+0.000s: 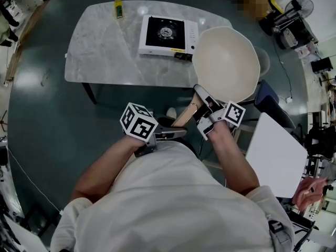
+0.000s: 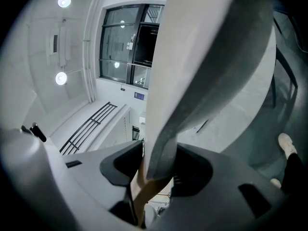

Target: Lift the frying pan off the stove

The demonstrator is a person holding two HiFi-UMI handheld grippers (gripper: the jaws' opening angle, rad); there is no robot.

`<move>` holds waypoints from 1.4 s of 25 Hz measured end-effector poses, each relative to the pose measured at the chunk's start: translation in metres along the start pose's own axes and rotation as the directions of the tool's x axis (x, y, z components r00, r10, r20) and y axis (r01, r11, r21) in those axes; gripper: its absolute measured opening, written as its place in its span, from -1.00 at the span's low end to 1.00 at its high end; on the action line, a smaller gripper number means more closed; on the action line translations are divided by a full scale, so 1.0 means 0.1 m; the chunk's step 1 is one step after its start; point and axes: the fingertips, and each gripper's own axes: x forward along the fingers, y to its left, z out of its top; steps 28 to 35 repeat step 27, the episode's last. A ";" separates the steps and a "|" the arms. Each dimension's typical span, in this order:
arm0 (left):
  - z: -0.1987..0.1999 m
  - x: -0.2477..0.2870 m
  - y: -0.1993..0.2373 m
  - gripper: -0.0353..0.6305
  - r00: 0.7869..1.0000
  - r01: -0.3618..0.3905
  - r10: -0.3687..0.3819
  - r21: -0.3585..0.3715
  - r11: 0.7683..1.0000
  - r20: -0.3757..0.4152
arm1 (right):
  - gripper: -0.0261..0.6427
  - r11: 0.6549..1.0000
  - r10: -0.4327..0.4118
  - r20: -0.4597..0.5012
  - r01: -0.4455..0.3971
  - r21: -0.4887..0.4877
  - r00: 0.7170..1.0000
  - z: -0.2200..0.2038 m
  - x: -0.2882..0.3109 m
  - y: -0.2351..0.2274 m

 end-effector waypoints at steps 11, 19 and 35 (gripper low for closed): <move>0.00 -0.02 -0.01 -0.47 1.000 -0.001 0.001 -0.002 1.000 0.009 | -0.38 1.000 0.001 -0.007 -0.001 0.001 1.000 -0.02 0.01 0.01; 0.00 -0.01 0.00 -0.47 1.000 -0.003 0.003 0.000 1.000 0.015 | -0.38 1.000 0.005 -0.014 -0.005 -0.003 1.000 -0.02 0.01 0.01; 0.01 0.00 0.00 -0.47 1.000 -0.008 0.008 0.000 1.000 0.023 | -0.38 1.000 0.010 -0.024 -0.010 -0.004 1.000 -0.01 0.02 0.01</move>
